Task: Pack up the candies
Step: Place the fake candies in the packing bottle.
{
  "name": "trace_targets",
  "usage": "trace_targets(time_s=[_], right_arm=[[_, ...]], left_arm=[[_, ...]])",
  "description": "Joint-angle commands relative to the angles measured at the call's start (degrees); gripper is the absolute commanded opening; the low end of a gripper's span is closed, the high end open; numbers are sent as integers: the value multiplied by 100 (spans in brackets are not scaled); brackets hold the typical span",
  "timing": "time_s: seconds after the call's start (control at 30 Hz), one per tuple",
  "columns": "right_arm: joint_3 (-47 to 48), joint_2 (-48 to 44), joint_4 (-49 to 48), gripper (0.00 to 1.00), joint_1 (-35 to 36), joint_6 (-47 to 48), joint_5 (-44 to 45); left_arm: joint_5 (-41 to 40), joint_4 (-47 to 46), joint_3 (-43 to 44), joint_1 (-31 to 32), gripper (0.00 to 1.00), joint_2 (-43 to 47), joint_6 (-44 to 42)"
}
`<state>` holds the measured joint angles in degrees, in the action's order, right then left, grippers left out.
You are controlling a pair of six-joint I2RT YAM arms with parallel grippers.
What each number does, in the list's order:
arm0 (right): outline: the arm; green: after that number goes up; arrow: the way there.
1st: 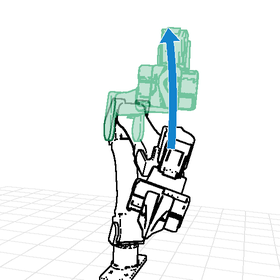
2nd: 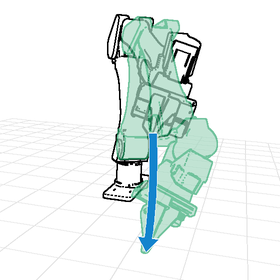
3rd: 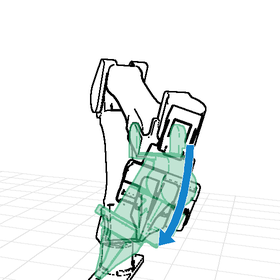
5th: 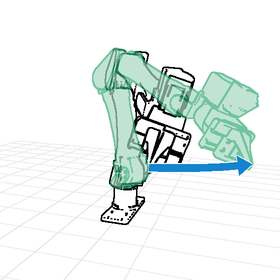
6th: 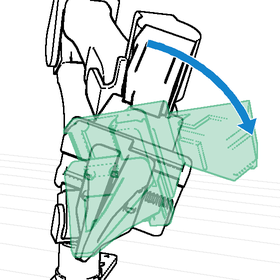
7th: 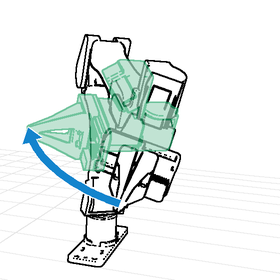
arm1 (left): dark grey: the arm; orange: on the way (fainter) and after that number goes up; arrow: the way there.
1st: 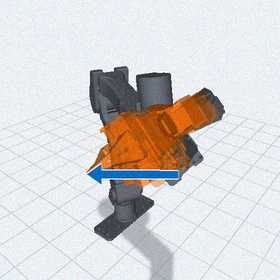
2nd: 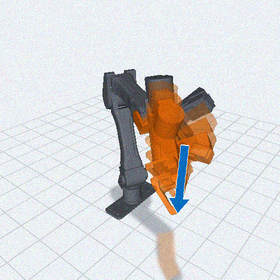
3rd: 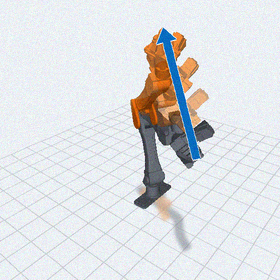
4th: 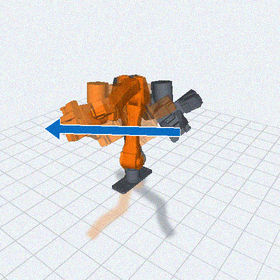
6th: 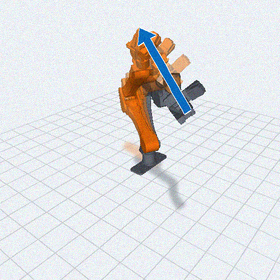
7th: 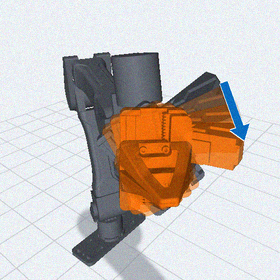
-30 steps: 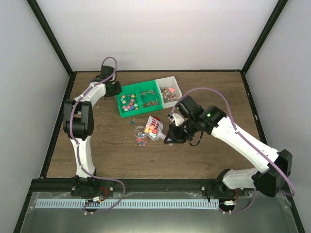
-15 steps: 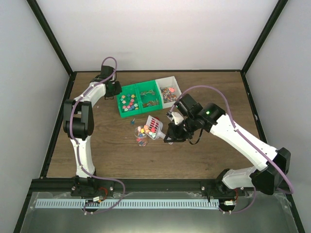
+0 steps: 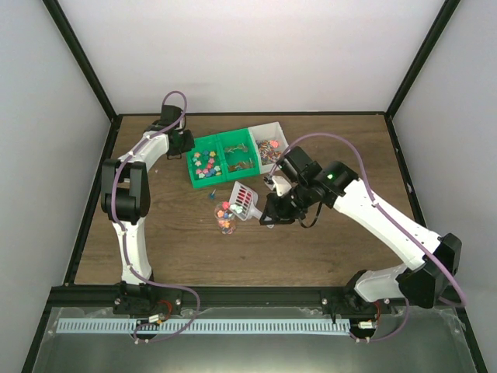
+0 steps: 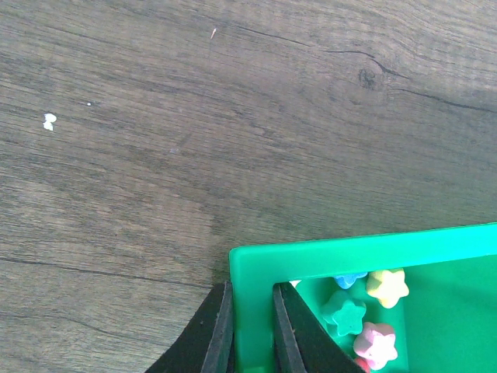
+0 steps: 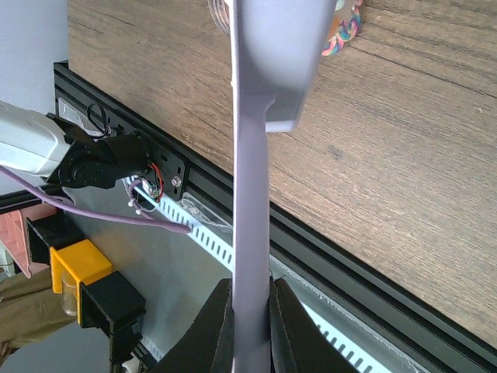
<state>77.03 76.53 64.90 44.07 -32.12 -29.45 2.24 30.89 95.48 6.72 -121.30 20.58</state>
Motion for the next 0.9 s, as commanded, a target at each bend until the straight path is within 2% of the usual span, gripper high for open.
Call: trace_targets(time_s=[0.0, 0.47, 0.87], right_arm=[[377, 66, 141, 1, 49, 103, 83], [1056, 492, 837, 1, 194, 230, 464], [1283, 671, 980, 1, 457, 131, 648]], left_arm=[[224, 543, -252, -38, 4, -272, -10], [224, 535, -249, -65, 4, -283, -16], [259, 531, -253, -78, 4, -297, -11]])
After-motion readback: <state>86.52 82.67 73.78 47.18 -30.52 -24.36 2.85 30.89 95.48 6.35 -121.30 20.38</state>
